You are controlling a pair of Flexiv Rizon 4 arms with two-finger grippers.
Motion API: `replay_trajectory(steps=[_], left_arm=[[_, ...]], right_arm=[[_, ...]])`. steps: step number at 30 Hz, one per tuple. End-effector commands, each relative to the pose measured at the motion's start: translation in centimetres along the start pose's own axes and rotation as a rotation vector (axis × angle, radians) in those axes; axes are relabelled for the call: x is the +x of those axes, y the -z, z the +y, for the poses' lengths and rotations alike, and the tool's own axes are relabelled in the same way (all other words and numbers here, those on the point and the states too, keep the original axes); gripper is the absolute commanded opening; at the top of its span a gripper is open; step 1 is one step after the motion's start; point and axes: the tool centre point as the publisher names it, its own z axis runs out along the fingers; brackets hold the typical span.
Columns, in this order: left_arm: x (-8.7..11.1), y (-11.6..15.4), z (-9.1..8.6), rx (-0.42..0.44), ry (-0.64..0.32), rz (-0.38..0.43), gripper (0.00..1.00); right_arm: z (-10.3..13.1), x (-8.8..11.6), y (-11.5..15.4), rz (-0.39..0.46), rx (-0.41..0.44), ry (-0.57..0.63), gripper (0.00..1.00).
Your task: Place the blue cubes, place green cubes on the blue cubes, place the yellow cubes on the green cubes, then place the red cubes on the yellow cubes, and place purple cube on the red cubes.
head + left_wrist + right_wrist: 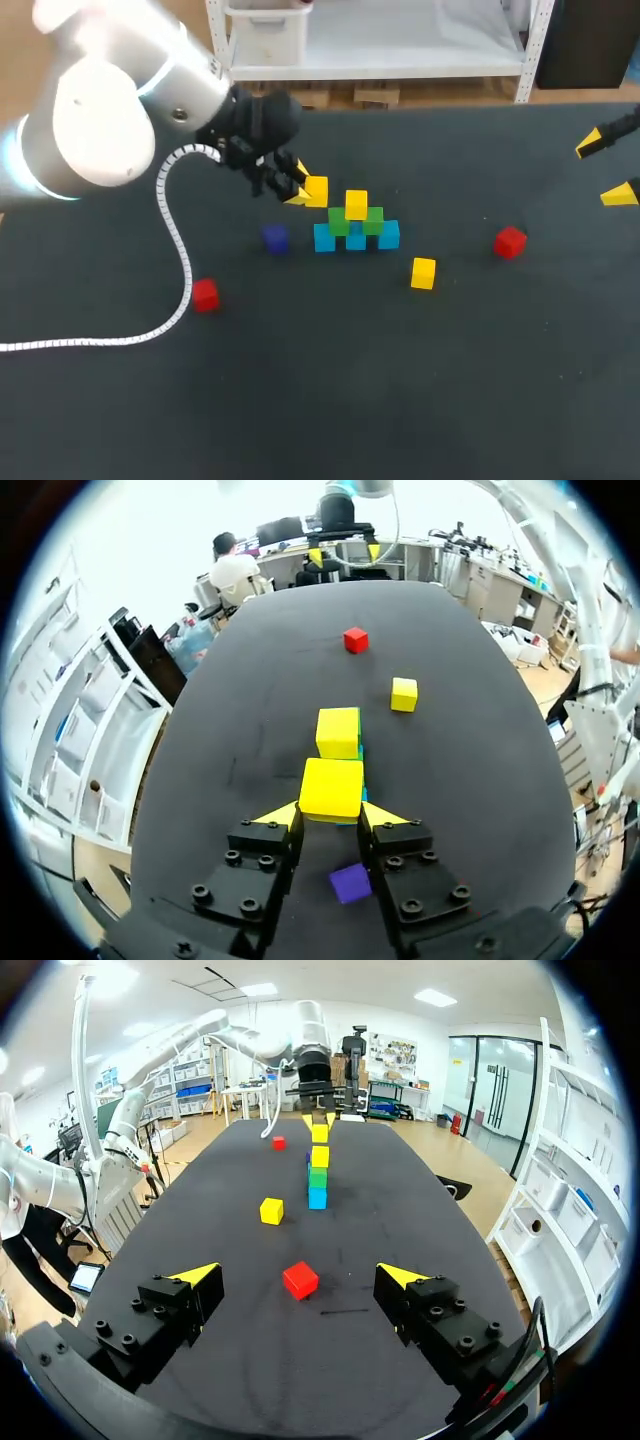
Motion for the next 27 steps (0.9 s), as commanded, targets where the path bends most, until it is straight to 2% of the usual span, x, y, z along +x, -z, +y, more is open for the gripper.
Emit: replay_trajectory(steps=[1,5,13,27], left_arm=[[-0.3,-0.3,-0.9,-0.031,0.028,0.010,0.00],[-0.5,-0.6,-1.4,-0.052,0.063,0.011,0.00],[-0.6,-1.5,-1.9,-0.052,0.075,0.014,0.00],[-0.6,-2.3,-1.1,-0.043,0.074,0.021,0.00]], right_arm=[[0.0,0.0,0.0,0.000,0.000,0.001,1.00],[0.0,0.0,0.0,0.000,0.000,0.001,1.00],[0.0,0.0,0.0,0.000,0.000,0.001,1.00],[0.0,0.0,0.0,0.000,0.000,0.001,1.00]])
